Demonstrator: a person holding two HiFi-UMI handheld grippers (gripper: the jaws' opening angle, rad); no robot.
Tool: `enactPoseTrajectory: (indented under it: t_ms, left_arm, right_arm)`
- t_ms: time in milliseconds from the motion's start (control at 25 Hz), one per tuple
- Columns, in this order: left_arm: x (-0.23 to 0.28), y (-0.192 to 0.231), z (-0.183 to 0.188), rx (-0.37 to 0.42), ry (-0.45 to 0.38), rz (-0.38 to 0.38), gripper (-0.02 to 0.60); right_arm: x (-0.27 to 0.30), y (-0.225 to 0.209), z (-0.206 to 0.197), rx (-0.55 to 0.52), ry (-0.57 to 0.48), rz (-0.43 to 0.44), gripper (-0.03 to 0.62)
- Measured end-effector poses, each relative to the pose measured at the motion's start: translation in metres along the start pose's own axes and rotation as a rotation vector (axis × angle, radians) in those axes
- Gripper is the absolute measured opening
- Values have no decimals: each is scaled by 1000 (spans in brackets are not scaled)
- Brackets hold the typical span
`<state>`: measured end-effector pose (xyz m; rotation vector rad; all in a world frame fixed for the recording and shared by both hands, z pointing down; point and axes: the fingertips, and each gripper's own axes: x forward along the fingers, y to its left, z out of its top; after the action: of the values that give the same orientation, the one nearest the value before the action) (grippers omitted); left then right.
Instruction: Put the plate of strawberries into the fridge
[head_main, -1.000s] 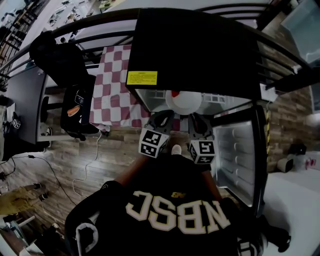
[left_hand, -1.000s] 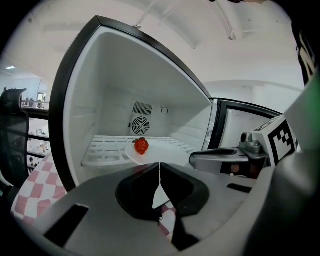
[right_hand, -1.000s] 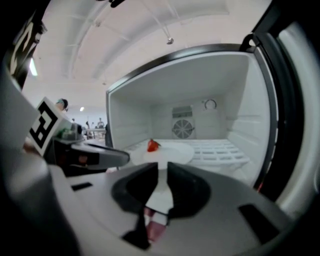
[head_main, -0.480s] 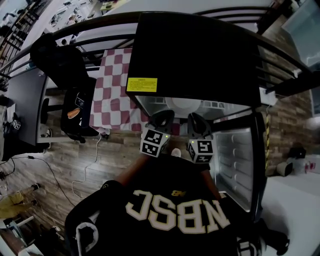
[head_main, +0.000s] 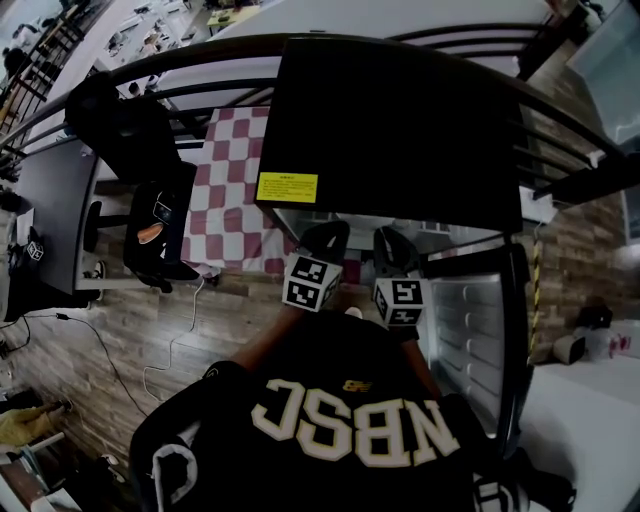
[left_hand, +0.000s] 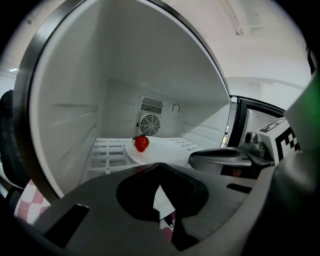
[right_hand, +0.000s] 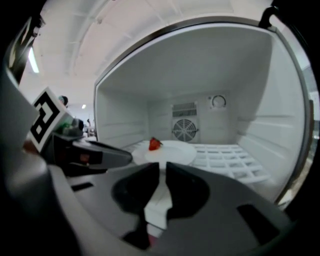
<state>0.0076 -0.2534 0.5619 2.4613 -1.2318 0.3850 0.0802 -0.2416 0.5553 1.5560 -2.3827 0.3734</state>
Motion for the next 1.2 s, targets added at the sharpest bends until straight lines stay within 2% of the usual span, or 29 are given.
enactPoseTrajectory:
  t_ms: [640, 920, 1040, 1200]
  left_arm:
    - [20, 9, 15, -18, 8, -7, 17]
    - [13, 8, 13, -21, 3, -10, 17]
    - [9, 6, 16, -22, -16, -13, 17]
    - [0, 0, 21, -25, -43, -22, 17]
  right_arm:
    - [22, -13, 9, -11, 37, -12, 54]
    - [21, -10, 14, -2, 13, -15, 54]
    - [16, -9, 11, 4, 19, -15, 54]
    - [7, -7, 19, 12, -23, -22, 52]
